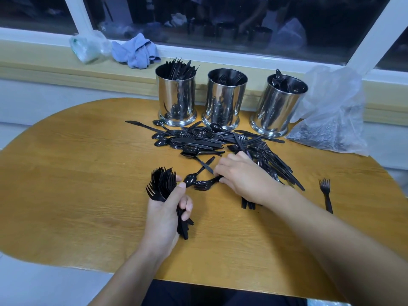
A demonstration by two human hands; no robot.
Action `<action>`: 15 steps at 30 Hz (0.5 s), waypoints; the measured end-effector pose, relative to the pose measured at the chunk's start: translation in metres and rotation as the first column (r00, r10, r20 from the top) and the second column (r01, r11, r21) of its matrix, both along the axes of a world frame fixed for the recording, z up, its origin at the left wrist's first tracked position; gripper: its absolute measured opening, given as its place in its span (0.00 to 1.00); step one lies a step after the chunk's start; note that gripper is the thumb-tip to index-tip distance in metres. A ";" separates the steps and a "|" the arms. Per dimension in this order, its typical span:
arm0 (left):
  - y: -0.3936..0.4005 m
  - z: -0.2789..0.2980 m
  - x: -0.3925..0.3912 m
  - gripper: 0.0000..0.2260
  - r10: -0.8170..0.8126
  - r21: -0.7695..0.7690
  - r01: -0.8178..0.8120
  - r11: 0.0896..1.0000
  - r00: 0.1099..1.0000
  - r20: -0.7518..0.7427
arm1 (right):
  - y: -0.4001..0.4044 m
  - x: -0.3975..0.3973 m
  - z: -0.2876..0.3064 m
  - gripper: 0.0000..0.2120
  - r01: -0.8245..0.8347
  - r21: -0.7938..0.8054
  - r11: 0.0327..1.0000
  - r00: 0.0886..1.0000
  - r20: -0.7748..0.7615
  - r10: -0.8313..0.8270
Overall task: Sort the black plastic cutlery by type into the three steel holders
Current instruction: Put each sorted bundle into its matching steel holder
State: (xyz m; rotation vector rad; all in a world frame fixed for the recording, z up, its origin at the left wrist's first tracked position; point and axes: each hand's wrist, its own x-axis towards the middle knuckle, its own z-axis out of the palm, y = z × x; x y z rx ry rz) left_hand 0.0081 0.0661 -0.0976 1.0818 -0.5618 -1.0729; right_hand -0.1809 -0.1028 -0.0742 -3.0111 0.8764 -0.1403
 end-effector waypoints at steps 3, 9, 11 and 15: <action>0.001 0.000 0.000 0.11 0.008 0.004 -0.008 1.000 1.000 -0.005 | 0.003 0.004 0.000 0.09 0.048 0.113 0.992 0.998 0.032 -0.052; 0.000 0.002 -0.001 0.03 0.020 0.000 -0.020 1.000 0.999 -0.041 | 0.006 0.003 -0.002 0.06 0.130 0.229 0.965 0.990 0.020 -0.138; 0.000 0.002 -0.002 0.03 0.032 0.014 -0.031 0.999 0.998 -0.046 | 0.012 0.005 0.000 0.06 0.145 0.211 0.967 0.989 0.010 -0.150; 0.001 0.003 -0.002 0.04 0.080 0.021 -0.081 0.997 0.997 0.022 | 0.032 0.010 0.011 0.05 0.209 0.265 0.941 0.955 0.151 -0.255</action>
